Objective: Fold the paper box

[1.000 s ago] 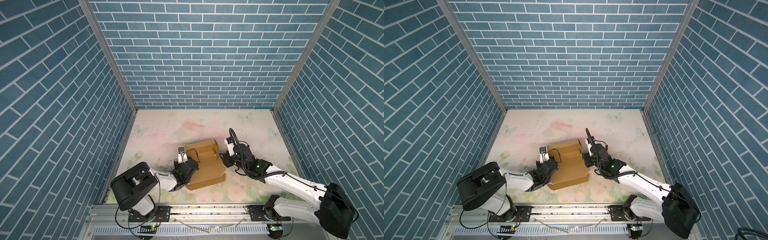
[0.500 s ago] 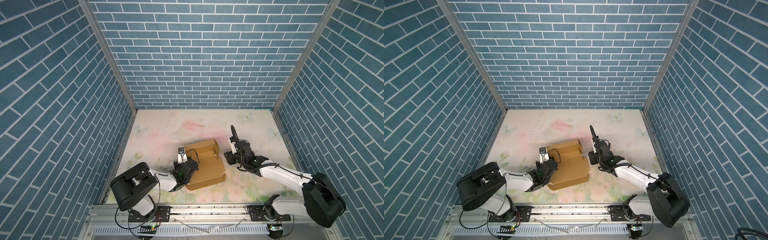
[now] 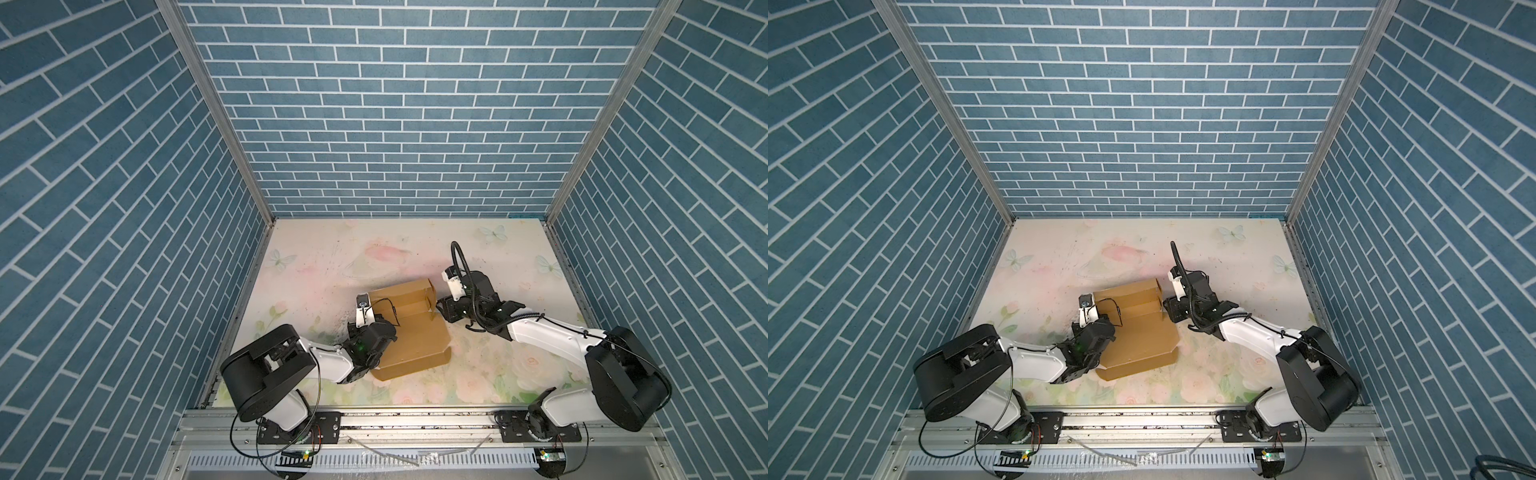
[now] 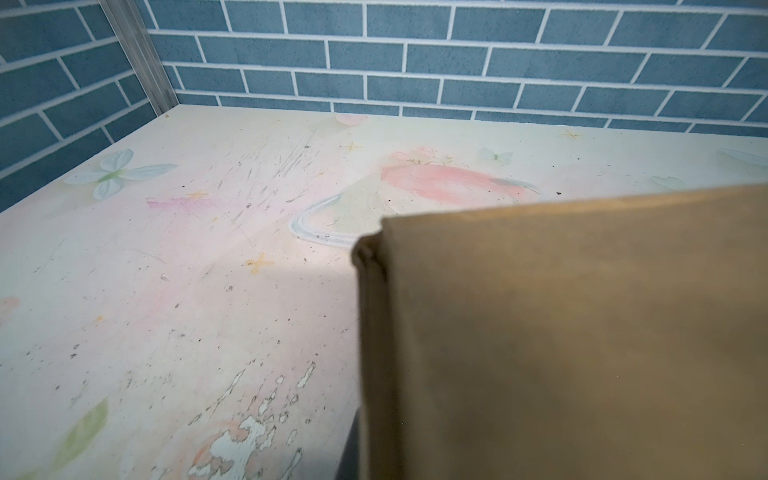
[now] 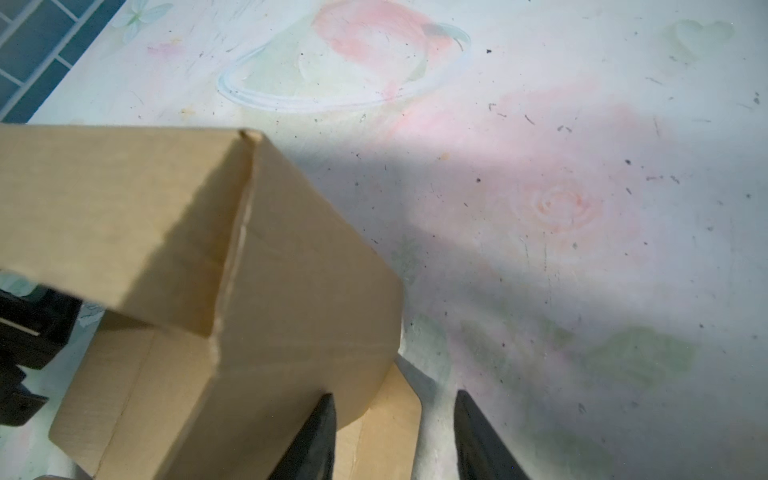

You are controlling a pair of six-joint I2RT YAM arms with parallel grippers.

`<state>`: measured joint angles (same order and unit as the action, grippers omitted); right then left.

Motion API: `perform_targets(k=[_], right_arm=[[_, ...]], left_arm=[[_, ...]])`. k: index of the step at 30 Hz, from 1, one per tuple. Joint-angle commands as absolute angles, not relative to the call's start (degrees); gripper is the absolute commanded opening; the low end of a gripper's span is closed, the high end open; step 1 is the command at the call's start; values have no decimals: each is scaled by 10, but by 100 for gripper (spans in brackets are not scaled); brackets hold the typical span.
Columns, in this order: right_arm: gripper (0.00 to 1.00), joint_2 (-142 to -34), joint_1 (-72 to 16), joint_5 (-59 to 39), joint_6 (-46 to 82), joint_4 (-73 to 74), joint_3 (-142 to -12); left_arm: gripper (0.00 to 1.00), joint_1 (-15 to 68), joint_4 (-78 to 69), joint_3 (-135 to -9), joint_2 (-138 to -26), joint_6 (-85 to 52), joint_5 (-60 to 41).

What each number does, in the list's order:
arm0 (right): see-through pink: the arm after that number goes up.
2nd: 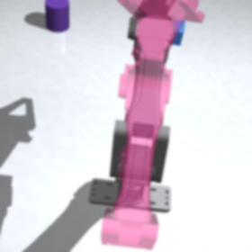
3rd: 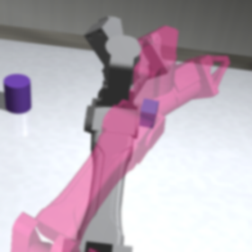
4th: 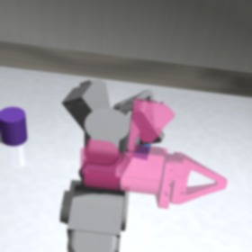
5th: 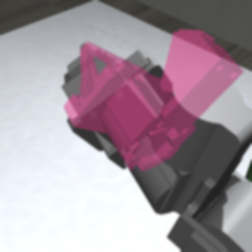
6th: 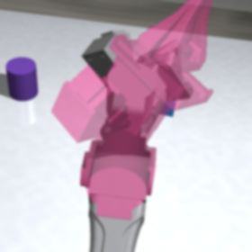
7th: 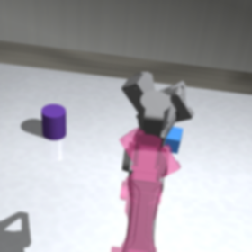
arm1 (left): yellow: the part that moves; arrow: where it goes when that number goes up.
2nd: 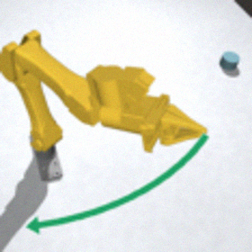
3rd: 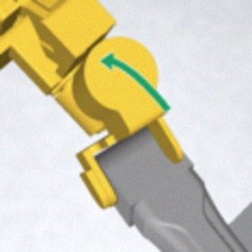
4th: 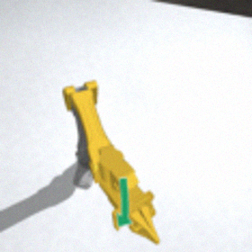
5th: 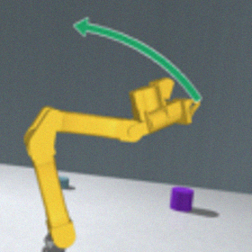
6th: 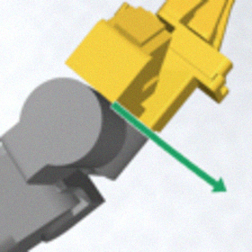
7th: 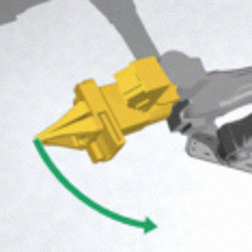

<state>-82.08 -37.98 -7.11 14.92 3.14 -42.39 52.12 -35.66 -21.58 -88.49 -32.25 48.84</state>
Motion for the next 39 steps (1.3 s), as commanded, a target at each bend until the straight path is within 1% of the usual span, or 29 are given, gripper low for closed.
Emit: perform_targets(k=[1,12,30,36,39], right_arm=[[46,-833,-383,-101,116,29,-455],[46,-850,-396,-104,103,15,-478],[43,-937,-392,-79,83,87,-521],[40,-962,-389,-81,82,98,-539],[37,-970,-389,-77,83,96,-546]], left_arm=[[0,527,-290,-195,-901,-308,449],[0,527,-294,-199,-904,-296,438],[0,527,-308,-195,-919,-267,432],[0,527,-312,-199,-927,-264,429],[0,527,-310,-202,-928,-264,430]])
